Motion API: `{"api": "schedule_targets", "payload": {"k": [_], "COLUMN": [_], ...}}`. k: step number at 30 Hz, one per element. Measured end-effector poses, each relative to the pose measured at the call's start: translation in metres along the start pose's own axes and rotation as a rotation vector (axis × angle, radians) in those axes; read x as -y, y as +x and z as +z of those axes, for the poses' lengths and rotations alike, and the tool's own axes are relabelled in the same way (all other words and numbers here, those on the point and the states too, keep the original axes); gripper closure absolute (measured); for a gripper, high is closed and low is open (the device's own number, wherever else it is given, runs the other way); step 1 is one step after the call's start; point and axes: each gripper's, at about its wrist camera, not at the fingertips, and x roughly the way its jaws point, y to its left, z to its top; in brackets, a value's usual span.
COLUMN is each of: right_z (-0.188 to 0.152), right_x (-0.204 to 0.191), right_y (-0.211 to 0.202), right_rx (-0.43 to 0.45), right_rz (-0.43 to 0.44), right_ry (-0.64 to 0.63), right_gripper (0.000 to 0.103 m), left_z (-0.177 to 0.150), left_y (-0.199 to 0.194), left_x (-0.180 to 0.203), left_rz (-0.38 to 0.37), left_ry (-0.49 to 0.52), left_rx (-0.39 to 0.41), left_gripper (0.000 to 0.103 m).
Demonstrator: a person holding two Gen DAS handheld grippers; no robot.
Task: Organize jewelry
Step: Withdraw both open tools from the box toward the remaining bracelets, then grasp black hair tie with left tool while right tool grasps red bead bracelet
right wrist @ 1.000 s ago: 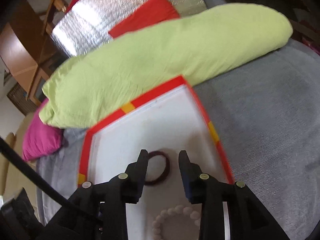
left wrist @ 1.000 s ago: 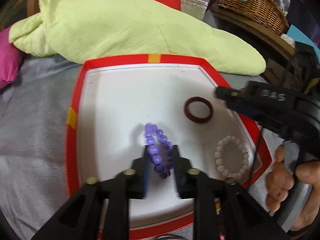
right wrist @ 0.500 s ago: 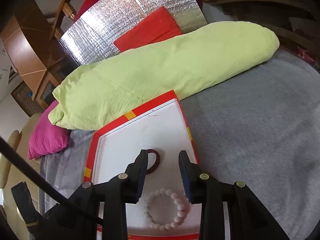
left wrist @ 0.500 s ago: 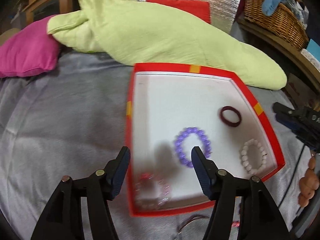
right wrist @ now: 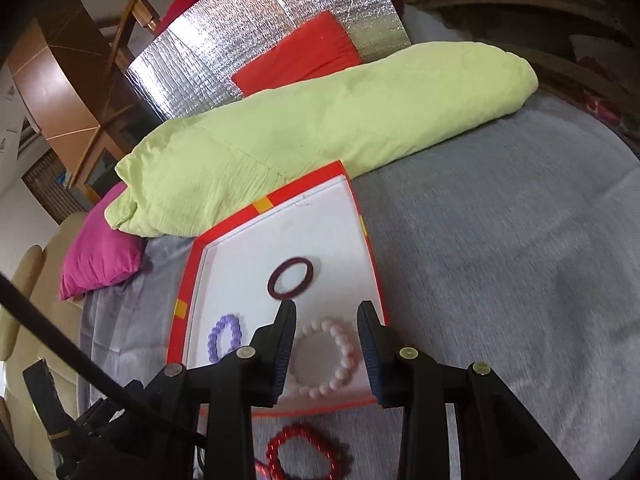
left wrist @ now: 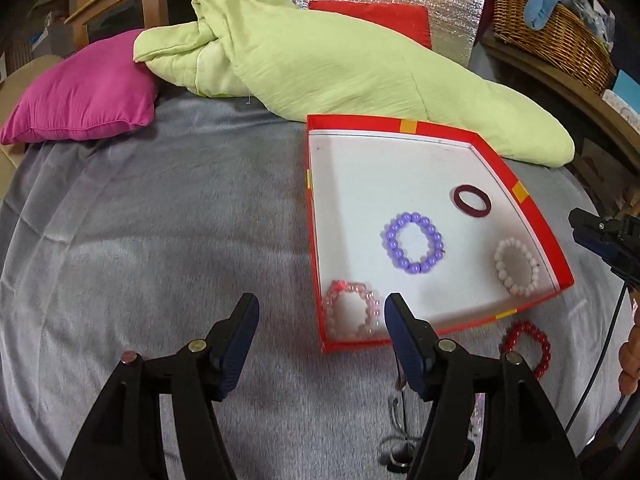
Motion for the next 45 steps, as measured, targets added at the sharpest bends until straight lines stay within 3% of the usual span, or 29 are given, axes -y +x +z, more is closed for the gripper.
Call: {"api": "schedule_targets", "payload": {"k": [18, 25, 32, 36, 40, 41, 43, 45], "right_z": [-0.053, -0.061, -0.066, -0.075, -0.083, -0.085, -0.088, -0.088], "right_x": [0.024, 0.031, 0.013, -0.002, -0.013, -0.016, -0.018, -0.02], "right_y": [-0.026, -0.027, -0.019, -0.008, 0.005, 0.01, 0.016, 0.016], "right_rx": [-0.131, -0.154, -0.177, -0.212, -0.229, -0.238, -0.244, -0.23], "right_rz": [-0.005, -0.007, 0.035, 0.043, -0.001, -0.021, -0.068, -0.093], "right_ry": [-0.008, 0.0, -0.063, -0.117, -0.175, -0.192, -0.225, -0.255], "right_gripper": [0.068, 0.068, 0.069, 0.073, 0.073, 0.074, 0.09, 0.092], "left_z": [-0.049, -0.074, -0.082, -0.085, -0.087, -0.088, -0.088, -0.088], "left_y": [-0.024, -0.034, -0.044, -0.036, -0.033, -0.031, -0.029, -0.029], "left_x": [0.005, 0.024, 0.041, 0.045, 0.048, 0.048, 0.047, 0.045], "left_rz": [-0.032, -0.102, -0.241, -0.26, -0.286, -0.284, -0.284, -0.286], "left_ry": [0.042, 0.063, 0.091, 0.085, 0.088, 0.093, 0.095, 0.09], "left_rx": [-0.064, -0.088, -0.078, -0.106, -0.117, -0.117, -0.121, -0.118], "left_gripper": [0.036, 0.036, 0.036, 0.036, 0.036, 0.036, 0.036, 0.04]}}
